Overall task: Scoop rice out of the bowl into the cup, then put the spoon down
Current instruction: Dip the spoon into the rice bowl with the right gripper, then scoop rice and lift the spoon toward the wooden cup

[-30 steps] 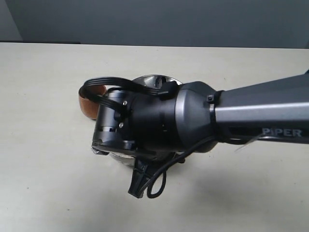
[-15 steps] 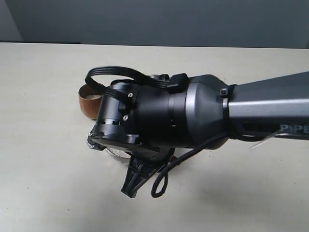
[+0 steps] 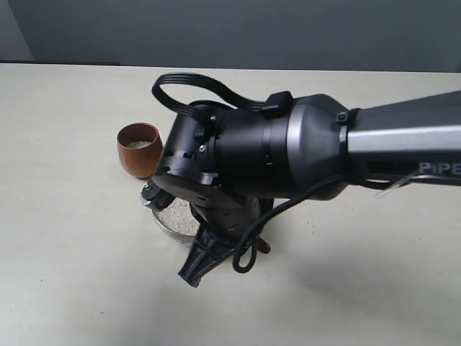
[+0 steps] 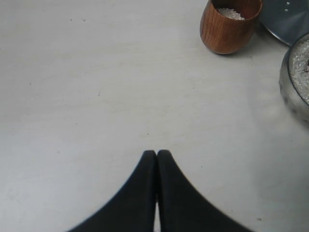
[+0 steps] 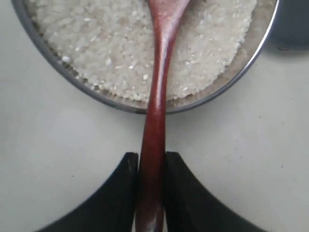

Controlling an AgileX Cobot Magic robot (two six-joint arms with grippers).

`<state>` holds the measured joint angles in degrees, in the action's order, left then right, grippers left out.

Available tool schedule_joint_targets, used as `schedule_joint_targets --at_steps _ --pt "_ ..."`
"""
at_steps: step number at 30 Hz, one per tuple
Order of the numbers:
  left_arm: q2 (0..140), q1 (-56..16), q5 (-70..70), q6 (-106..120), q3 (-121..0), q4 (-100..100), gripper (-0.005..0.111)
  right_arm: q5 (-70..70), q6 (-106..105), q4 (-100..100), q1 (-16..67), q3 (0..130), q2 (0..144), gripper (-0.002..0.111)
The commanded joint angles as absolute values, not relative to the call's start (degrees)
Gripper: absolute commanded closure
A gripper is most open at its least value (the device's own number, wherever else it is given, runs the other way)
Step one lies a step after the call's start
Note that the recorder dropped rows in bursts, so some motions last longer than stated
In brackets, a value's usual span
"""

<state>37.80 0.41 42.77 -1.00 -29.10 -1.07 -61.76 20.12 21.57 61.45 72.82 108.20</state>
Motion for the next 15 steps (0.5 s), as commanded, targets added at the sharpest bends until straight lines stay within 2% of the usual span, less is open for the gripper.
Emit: schedule_joint_targets --at_steps 1,15 --pt "38.0 0.5 42.2 -1.3 -29.5 -1.2 0.106 -59.5 20.2 19.4 61.2 73.1 107.5 0.109" --pt "34.7 0.5 42.1 -1.3 -29.5 -0.9 0.106 -59.6 21.4 20.3 59.7 73.1 105.5 0.109"
